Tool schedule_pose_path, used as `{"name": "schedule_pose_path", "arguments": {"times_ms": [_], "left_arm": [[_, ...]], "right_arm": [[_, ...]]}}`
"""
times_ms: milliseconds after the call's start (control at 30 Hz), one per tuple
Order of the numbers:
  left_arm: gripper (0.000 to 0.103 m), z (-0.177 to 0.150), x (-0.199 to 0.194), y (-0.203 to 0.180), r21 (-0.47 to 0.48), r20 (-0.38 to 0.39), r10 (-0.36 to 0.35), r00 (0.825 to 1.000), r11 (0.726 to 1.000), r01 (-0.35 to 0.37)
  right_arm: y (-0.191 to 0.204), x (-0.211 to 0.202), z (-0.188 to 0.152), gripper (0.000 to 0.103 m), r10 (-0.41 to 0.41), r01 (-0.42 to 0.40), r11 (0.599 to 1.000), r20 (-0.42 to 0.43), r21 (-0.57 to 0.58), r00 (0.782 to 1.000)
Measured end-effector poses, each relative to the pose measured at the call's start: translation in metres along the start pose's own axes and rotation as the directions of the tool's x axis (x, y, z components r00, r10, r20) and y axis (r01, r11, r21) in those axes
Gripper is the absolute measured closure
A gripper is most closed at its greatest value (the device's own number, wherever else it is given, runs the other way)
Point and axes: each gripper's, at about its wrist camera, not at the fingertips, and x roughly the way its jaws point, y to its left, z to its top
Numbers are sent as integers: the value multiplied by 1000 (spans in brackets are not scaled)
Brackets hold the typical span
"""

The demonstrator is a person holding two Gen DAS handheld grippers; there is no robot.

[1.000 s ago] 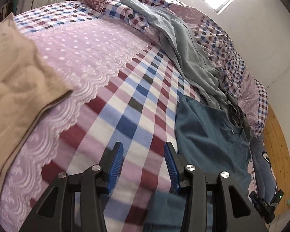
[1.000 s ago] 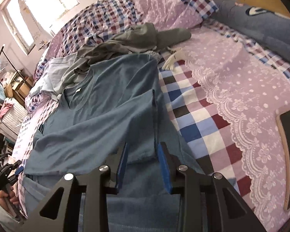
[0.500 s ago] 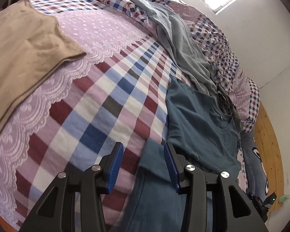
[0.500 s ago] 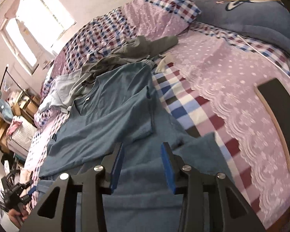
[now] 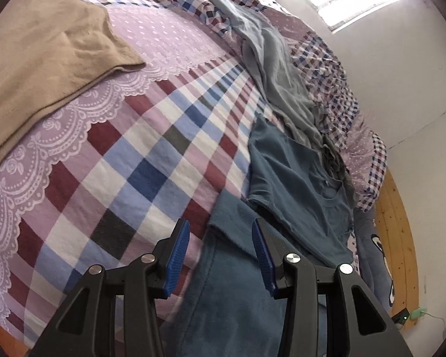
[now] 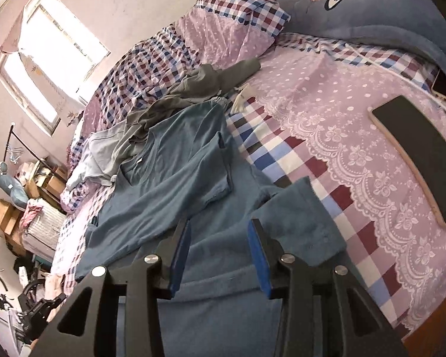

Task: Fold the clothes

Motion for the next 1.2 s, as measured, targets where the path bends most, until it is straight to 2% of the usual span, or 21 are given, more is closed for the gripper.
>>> {"name": "schedule_pose_path", "arguments": {"times_ms": [133, 300, 633, 800, 967, 1200], "left_arm": [[57, 2, 2, 2, -18, -7, -29, 1000, 999, 29], [57, 5, 7, 6, -48, -17, -44, 999, 998, 43], [57, 6, 24, 3, -62, -53, -68, 996, 996, 65], [57, 7, 26, 2, -77, -41, -80, 996, 994, 77], [92, 5, 31, 5, -101, -55, -78, 995, 992, 72], [98, 3, 25, 5, -110, -26, -82, 996, 991, 78]], "right_arm": [[-19, -15, 7, 60, -2, -2, 998, 54, 67, 999], [-51, -13, 10, 58, 26, -32, 975, 33, 219, 999], [-47, -13, 10, 58, 27, -34, 978, 38, 206, 999], [-65, -17, 8, 58, 42, -50, 959, 33, 280, 999], [-76, -17, 6, 58, 25, -26, 948, 6, 317, 1000], [-80, -19, 3, 58, -29, 36, 953, -28, 301, 999]]}}
